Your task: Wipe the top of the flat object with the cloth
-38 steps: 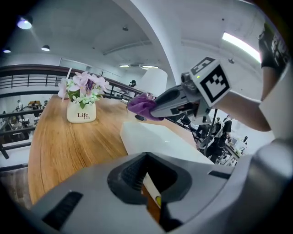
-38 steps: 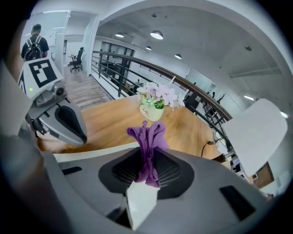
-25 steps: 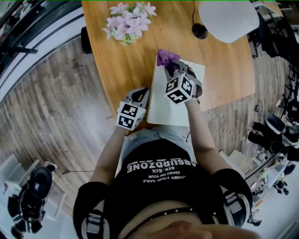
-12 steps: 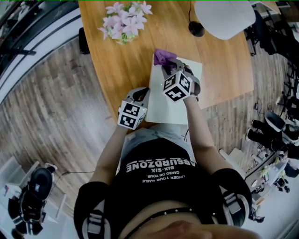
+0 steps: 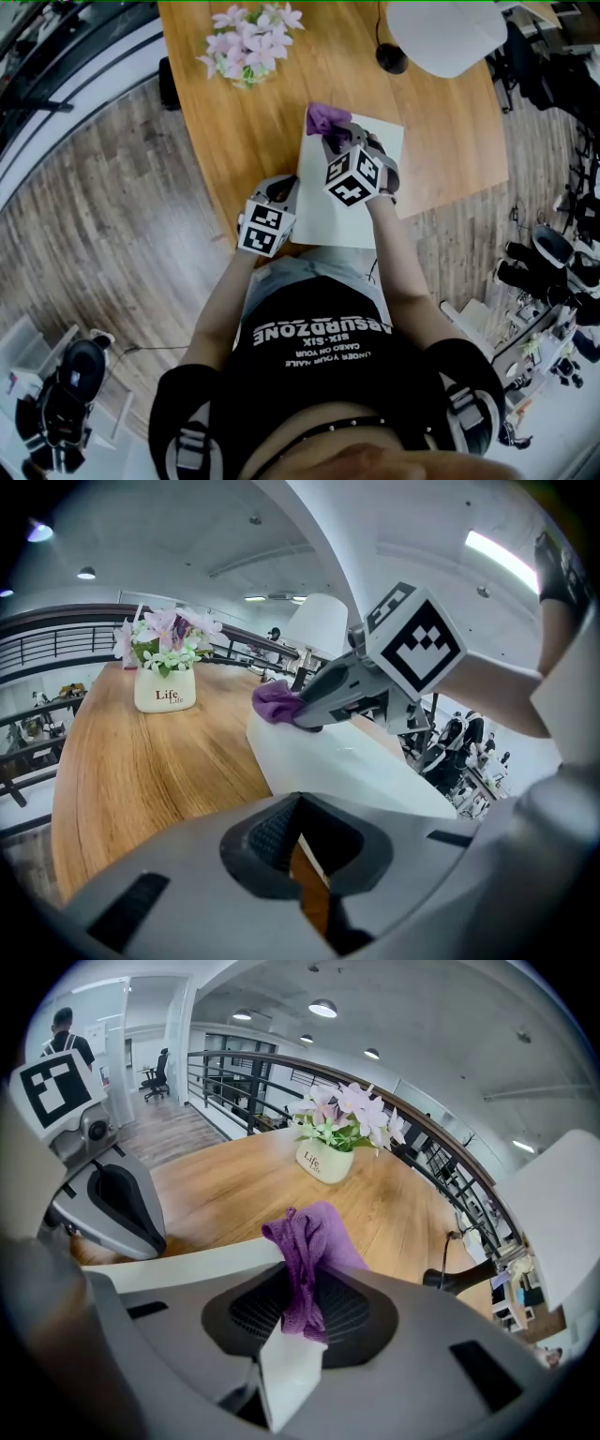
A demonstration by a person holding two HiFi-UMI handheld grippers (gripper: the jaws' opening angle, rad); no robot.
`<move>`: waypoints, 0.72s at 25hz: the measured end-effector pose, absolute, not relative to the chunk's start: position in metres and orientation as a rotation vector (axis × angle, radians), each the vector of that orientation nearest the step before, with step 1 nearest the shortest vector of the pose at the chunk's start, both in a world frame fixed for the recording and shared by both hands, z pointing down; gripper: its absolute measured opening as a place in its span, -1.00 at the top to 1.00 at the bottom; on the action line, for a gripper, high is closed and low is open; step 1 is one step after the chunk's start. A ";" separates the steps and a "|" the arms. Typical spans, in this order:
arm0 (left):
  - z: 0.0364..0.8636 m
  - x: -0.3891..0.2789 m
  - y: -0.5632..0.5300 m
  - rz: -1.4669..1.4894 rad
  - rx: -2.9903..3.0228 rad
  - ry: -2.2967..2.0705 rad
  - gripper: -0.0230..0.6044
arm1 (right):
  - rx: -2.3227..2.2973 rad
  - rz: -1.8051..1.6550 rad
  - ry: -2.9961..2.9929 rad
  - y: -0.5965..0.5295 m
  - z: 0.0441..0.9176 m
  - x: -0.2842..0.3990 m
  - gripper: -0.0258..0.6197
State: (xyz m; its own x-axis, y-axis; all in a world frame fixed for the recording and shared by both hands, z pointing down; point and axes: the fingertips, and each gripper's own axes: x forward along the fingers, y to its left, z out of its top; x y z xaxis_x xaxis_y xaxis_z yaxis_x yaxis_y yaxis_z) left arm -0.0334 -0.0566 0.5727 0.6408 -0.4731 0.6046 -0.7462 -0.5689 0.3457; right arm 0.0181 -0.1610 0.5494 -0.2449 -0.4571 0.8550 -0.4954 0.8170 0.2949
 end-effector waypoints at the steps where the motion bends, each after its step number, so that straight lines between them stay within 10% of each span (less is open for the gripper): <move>1: 0.572 -0.033 -0.056 0.612 2.272 -0.950 0.87 | 0.718 0.045 -1.880 -0.160 0.549 0.018 0.60; 18: 0.575 -0.034 -0.058 0.627 2.263 -0.991 0.87 | 0.694 0.100 -1.912 -0.135 0.549 0.015 0.60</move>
